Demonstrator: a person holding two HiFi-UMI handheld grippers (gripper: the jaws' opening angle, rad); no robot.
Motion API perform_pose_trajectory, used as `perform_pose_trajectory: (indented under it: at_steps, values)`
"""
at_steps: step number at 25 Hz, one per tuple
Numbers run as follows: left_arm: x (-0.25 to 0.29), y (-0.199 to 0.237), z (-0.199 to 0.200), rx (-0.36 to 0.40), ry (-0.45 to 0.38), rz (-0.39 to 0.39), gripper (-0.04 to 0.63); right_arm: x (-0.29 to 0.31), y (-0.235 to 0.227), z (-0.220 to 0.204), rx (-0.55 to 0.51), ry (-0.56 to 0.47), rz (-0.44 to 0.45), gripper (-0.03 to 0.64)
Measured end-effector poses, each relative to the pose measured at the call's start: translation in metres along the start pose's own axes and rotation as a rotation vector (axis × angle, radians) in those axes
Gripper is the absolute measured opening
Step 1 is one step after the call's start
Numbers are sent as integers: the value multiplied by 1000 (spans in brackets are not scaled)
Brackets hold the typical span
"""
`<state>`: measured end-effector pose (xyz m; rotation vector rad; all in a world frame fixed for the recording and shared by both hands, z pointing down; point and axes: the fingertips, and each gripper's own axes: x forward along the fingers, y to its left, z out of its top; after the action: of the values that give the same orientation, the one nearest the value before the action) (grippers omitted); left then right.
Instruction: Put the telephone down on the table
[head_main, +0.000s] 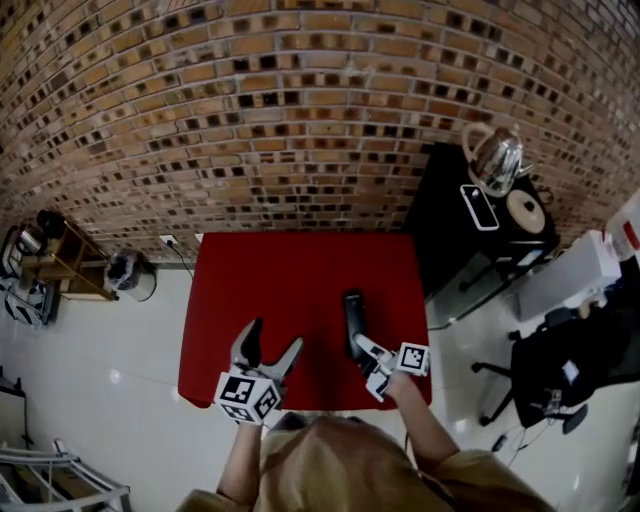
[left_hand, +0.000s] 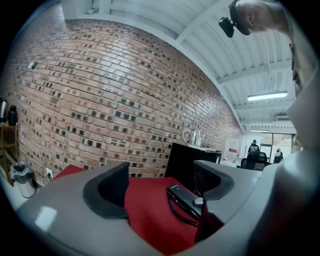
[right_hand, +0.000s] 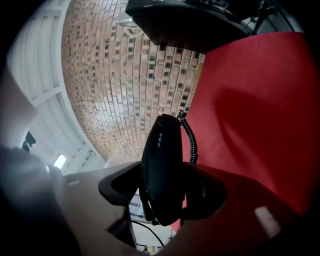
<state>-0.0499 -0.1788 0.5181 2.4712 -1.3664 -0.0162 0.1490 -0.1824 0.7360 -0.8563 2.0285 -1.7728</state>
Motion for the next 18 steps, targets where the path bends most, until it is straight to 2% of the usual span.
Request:
perform_pose_trajectory:
  at_steps: [2,6,8,18]
  values:
    - [4,0,1,7,13,-25,391,4,-22,4,15,-5,-59,241]
    - [8,8,4,15,28,-42,391,11,-45,3,152,-50,-146,241]
    - [8,12,7,11,30,-40,391,10,-53,6,175,-68,-174,241]
    - [10,19,-4,-18,48,-43,391,9,-76,22,126,-124,-258,241]
